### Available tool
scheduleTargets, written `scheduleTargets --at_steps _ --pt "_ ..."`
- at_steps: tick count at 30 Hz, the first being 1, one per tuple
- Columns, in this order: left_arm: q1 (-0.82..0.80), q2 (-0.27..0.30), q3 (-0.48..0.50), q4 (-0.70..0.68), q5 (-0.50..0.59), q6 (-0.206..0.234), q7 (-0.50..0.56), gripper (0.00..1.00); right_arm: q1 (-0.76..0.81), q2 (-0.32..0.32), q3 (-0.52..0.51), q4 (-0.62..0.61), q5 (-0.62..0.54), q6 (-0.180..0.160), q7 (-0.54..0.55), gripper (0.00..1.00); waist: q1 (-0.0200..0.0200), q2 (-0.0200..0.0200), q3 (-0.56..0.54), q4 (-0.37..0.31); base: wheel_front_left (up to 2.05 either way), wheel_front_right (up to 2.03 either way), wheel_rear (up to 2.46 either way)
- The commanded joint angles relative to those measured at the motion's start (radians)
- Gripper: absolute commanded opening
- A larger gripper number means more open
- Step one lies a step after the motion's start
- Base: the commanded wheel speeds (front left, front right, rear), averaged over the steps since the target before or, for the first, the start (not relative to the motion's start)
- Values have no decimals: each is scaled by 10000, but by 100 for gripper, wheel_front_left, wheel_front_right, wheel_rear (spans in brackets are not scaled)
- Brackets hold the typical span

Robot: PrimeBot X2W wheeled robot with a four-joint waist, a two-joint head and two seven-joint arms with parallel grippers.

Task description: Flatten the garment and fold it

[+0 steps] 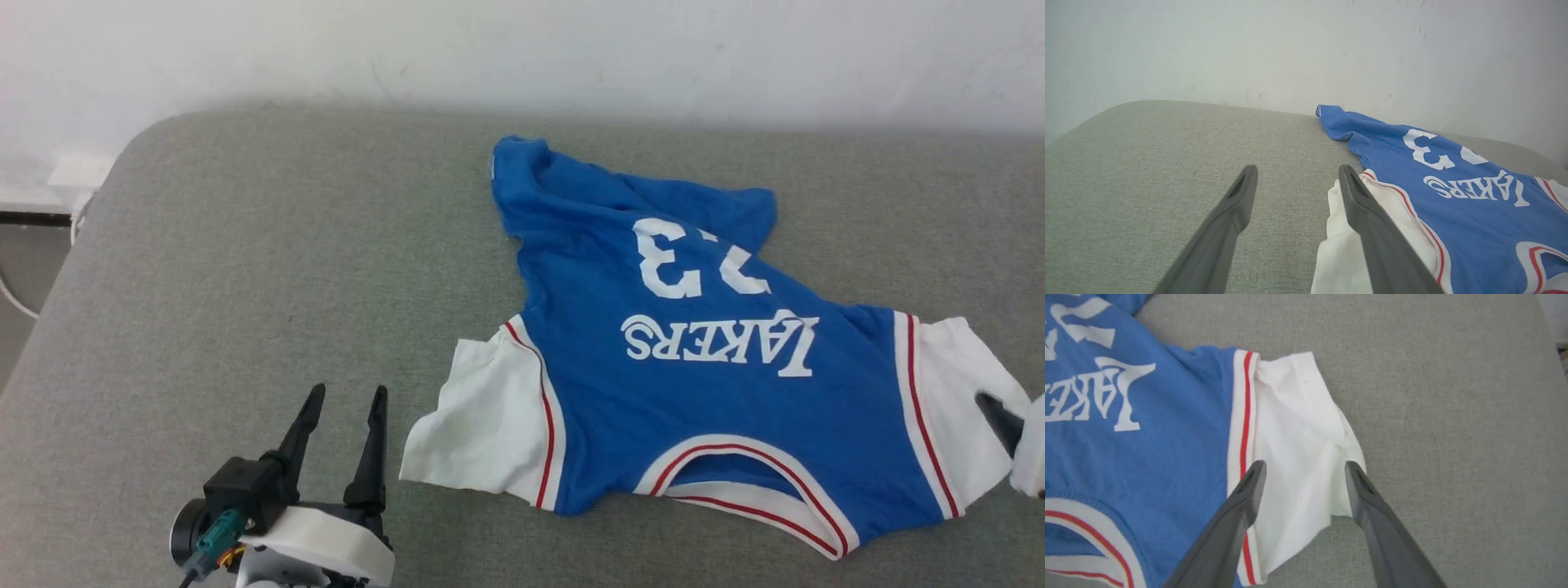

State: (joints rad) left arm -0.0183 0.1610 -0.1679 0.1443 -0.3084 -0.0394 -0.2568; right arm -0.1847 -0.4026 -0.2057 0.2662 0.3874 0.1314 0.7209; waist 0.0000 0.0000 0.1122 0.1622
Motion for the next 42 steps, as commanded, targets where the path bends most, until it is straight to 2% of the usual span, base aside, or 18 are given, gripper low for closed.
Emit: scheduleTargets --at_steps 1,9,10,14,17,21,26,30,35,42 --pt "146 63 -4 51 -32 -53 -23 100 51 16 180 -287 143 -7 -772 100 0 0 -104 -158 0 0 0" --pt "331 171 8 -136 -245 -67 214 100 873 196 854 -1645 737 -7 -4931 100 0 0 -334 -566 0 0 0" --pt "331 171 8 -136 -245 -67 214 100 873 196 854 -1645 737 -7 -4931 100 0 0 -334 -566 0 0 0" --pt "414 354 -141 -223 -175 -115 527 100 1439 579 869 -2137 567 -7 -6995 100 0 0 -363 -757 0 0 0" --pt "446 502 -318 -326 -75 -121 994 100 1907 1038 876 -2437 396 -7 -7863 100 0 0 -352 -894 0 0 0" --pt "472 776 -587 -617 -28 -119 2327 100 2406 1533 850 -2606 222 -7 -8316 100 0 0 -273 -1062 0 0 0" --pt "552 1246 -869 -1235 -171 -8 5031 100 2596 1864 880 -2545 84 -7 -8427 100 0 0 -135 -1284 0 0 0" --pt "593 1768 -961 -1810 138 465 7125 100 2505 1914 962 -2429 51 -7 -8481 100 0 0 9 -1419 0 0 0" --pt "511 2006 -858 -2210 184 839 8367 100 2321 1899 1048 -2341 81 -7 -8552 100 0 0 249 -1549 0 0 0" --pt "103 2003 -888 -2015 -154 739 9020 100 2146 2011 1085 -2207 270 -7 -8486 100 0 0 681 -1652 0 0 0"
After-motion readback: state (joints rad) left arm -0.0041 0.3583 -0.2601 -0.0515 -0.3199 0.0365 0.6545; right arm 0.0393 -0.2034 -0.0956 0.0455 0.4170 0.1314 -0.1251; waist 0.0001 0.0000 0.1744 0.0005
